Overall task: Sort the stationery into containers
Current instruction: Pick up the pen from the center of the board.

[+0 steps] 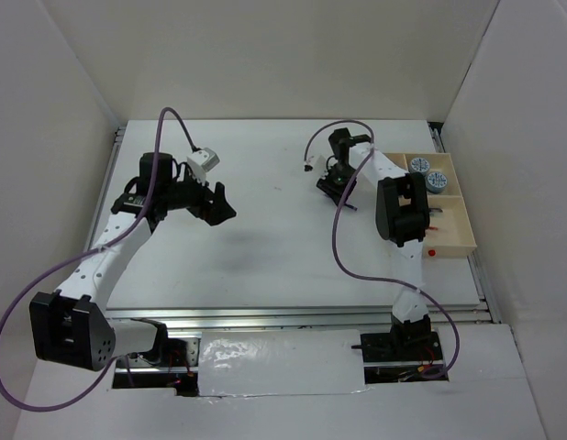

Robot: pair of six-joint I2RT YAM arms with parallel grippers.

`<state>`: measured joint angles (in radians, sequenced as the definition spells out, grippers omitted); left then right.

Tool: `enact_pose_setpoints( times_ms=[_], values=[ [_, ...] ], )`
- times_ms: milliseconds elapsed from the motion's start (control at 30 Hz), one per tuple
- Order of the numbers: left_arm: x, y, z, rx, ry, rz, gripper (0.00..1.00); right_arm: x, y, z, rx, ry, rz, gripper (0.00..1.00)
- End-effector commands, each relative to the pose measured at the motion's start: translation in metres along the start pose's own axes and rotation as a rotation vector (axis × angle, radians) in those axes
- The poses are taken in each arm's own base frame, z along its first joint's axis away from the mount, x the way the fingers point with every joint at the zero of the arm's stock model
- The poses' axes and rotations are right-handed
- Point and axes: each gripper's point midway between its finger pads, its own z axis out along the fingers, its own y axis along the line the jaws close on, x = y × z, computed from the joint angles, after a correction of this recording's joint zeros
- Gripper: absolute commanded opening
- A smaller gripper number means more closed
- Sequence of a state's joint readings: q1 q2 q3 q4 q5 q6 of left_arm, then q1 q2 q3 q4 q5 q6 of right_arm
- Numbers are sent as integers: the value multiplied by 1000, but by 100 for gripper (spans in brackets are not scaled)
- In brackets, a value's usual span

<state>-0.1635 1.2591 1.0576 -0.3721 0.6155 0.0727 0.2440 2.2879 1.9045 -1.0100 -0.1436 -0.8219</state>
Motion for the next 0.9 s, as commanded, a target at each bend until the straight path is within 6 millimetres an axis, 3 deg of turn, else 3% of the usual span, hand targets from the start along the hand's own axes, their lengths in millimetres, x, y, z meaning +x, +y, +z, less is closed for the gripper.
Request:
enact_pose_setpoints(
  times_ms=[0,300,533,867],
  values=[
    [-11,-2,-2,28,-43,4,99,-13,-11,-6,8,-49,-14,43],
    [-19,7,-7,11,-56,2,99,-18,0,-1,-40,-17,-71,36],
    [-27,13,-9,9,-56,-8,99,-20,2,3,-59,23,-74,16],
    [-30,10,-20,-6,-73,7,99,-22,17,11,-60,77,-76,21]
  ],
)
